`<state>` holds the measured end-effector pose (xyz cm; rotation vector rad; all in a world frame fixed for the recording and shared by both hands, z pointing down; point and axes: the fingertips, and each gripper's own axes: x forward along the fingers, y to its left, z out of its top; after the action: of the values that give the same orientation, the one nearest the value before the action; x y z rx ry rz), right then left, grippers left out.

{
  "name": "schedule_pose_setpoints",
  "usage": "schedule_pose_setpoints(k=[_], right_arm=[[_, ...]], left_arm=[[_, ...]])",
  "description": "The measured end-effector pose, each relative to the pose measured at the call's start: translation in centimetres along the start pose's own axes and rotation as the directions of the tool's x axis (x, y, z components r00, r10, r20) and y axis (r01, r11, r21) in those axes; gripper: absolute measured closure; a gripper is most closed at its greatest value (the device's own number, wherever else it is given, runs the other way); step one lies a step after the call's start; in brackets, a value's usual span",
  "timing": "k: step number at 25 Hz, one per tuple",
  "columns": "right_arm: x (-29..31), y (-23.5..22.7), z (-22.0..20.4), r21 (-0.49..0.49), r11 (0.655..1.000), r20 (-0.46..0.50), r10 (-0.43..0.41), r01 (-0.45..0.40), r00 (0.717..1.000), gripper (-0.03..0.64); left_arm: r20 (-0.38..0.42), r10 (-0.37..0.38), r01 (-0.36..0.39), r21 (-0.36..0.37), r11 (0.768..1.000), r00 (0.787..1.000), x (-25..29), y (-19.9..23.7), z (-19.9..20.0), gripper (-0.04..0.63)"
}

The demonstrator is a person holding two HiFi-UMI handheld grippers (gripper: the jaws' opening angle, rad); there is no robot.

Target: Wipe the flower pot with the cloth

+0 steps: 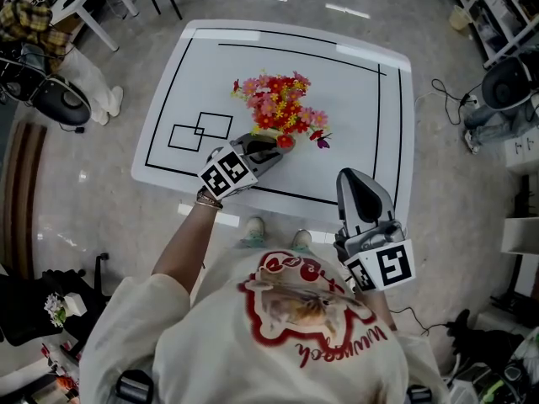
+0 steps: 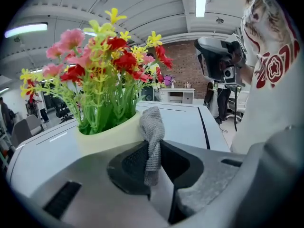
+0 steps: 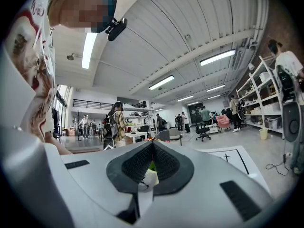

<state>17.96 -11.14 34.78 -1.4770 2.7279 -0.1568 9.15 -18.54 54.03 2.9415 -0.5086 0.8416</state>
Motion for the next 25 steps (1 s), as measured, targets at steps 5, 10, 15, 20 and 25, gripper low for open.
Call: schedule_pose_setpoints(k=[5, 10, 15, 20, 25], right_arm=[[-0.2, -0.1, 0.1, 0.000, 1.000, 0.002, -0.005, 0.005, 1.000, 0.617], [-0.4, -0.4, 0.3, -0.002, 1.000, 0.008, -0.015, 0.015, 1.000, 0.617], [-0.6, -0.8, 0.4, 0.001, 1.000, 0.010, -0.028, 0.028, 1.000, 0.617], [-0.2, -0.5, 0.8, -0.010, 1.000, 0.013, -0.019, 0.019, 1.000, 0.617], [0.5, 0.3, 1.9, -0.018, 1.000, 0.023, 0.008, -0.007, 1.000, 0.617]], left_arm=[[0.043, -0.033, 0.033, 0.004, 0.999, 0.999, 0.3, -1.6, 1.2, 0.534], [0.126, -0.105, 0.101, 0.035, 0.994, 0.986, -0.3, -5.1, 3.2, 0.534], [0.287, -0.130, 0.137, -0.002, 0.991, 0.949, -2.7, -7.9, 6.5, 0.534], [0.419, -0.098, 0.115, -0.016, 0.993, 0.903, -5.6, -8.3, 10.7, 0.534], [0.535, -0.014, 0.057, -0.063, 0.996, 0.845, -9.0, -6.7, 14.6, 0.534]])
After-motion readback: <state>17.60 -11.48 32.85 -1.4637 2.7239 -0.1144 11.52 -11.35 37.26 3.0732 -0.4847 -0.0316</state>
